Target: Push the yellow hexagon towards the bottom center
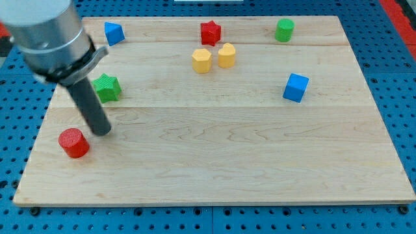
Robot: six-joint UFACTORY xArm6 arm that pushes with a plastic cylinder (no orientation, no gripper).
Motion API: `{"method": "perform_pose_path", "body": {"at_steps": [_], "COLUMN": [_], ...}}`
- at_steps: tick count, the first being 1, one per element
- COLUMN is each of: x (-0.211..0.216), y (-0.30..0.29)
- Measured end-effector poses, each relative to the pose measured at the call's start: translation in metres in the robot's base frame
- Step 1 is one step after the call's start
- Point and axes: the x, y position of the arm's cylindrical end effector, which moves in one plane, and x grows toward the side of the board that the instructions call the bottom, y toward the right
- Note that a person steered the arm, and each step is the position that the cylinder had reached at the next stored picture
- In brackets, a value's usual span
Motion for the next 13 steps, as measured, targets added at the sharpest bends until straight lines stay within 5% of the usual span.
{"method": "perform_pose_path", "body": {"at_steps": [3, 5, 7, 9, 13], "x": [-0.141, -0.173, -0.101, -0.11, -0.104], "y": [0.056, 0.119, 0.146, 0.145, 0.257]}}
